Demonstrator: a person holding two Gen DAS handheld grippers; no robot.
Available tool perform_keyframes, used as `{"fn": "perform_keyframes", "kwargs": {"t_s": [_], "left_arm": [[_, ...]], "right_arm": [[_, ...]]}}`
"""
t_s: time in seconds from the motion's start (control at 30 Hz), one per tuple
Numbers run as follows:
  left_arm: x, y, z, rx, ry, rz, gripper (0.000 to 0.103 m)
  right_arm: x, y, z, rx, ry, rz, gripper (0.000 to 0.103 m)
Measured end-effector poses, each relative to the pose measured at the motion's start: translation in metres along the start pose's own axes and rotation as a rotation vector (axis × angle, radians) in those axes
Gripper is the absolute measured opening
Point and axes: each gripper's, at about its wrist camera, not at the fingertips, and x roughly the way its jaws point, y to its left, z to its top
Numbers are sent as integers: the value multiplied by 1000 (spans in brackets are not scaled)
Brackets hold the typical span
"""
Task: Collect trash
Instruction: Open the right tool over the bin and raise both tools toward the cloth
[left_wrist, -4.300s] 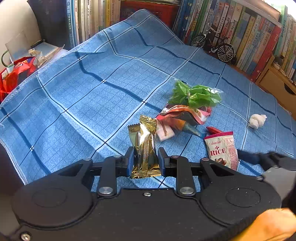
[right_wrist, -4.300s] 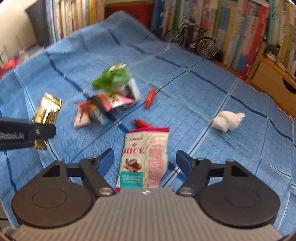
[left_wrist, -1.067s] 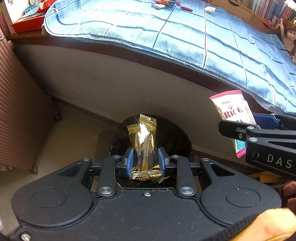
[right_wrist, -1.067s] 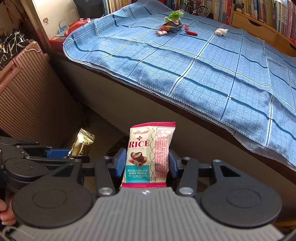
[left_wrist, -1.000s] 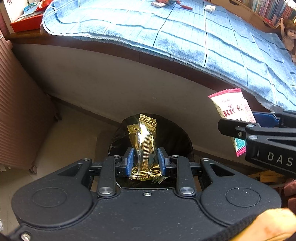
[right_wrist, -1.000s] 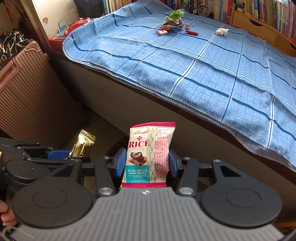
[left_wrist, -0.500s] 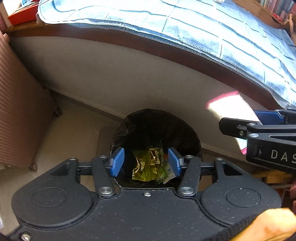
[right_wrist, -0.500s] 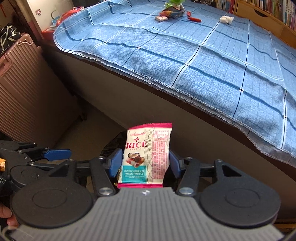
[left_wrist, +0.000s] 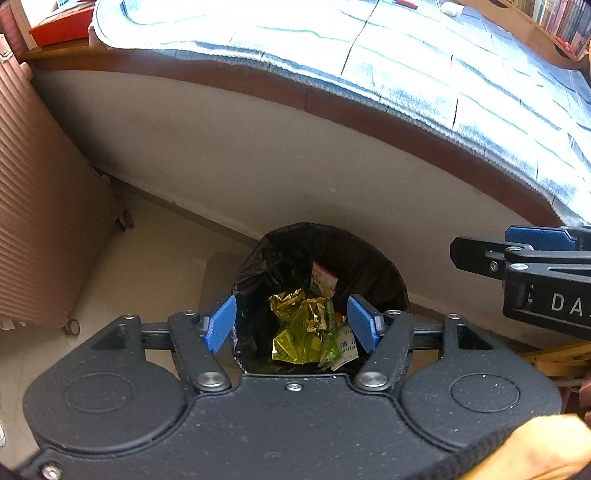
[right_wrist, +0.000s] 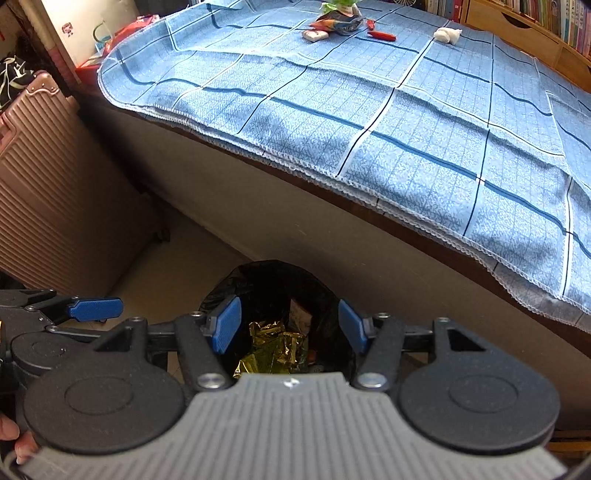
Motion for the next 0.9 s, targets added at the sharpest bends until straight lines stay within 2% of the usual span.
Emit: {"fn": "perform_keyframes", "kwargs": {"t_s": [0.07, 0.2, 0.43, 0.57, 0.7, 0.9], "left_arm": [[-6, 0, 3, -3, -13, 1, 68], [-26, -2, 16, -11, -76, 12, 80], [-65, -7, 63, -19, -208, -26, 83], [-80, -20, 104, -7, -287, -31, 83], [-95, -37, 159, -16, -360, -38, 83], [-105, -61, 261, -81, -482, -51, 84]], "right_arm": [[-5, -2, 1, 10, -10, -2, 71], [-21, -6, 8, 38, -46, -9, 71], [-69, -21, 36, 61, -167, -52, 71], [-92, -41, 65, 89, -252, -86, 71], [-107, -68, 101, 140, -327, -111, 71], [-109, -118, 183, 152, -445, -146, 71]]}}
